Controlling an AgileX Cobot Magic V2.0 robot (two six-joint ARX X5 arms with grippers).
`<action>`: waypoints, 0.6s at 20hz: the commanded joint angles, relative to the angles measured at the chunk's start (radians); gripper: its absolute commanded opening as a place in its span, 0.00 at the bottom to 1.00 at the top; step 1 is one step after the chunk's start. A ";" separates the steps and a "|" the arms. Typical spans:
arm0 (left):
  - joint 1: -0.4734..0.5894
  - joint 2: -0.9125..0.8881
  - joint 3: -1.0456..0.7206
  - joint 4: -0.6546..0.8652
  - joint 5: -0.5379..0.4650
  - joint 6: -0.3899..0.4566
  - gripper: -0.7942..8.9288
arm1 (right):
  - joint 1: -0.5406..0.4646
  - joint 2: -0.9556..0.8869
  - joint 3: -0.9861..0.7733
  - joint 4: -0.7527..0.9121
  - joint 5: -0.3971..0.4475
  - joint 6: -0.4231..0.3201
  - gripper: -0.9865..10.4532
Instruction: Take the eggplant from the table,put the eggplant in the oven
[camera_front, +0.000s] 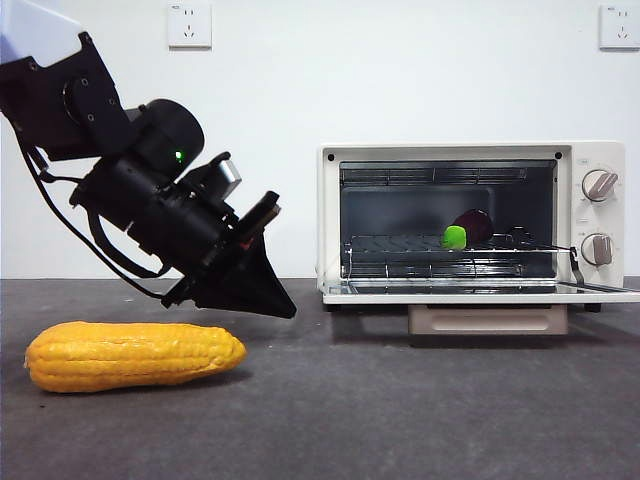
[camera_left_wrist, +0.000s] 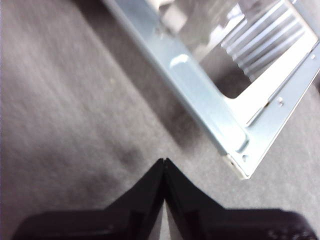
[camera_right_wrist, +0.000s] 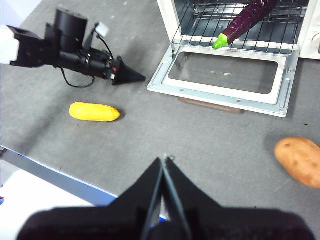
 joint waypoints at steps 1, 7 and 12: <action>-0.014 0.010 -0.002 0.019 0.003 -0.005 0.07 | 0.002 -0.004 -0.002 -0.023 -0.004 -0.003 0.08; -0.063 0.018 -0.002 0.058 0.003 -0.021 0.07 | 0.002 -0.004 -0.002 -0.023 -0.004 -0.003 0.08; -0.072 0.058 -0.002 0.058 0.013 -0.046 0.07 | 0.002 -0.004 -0.002 -0.023 -0.004 -0.004 0.08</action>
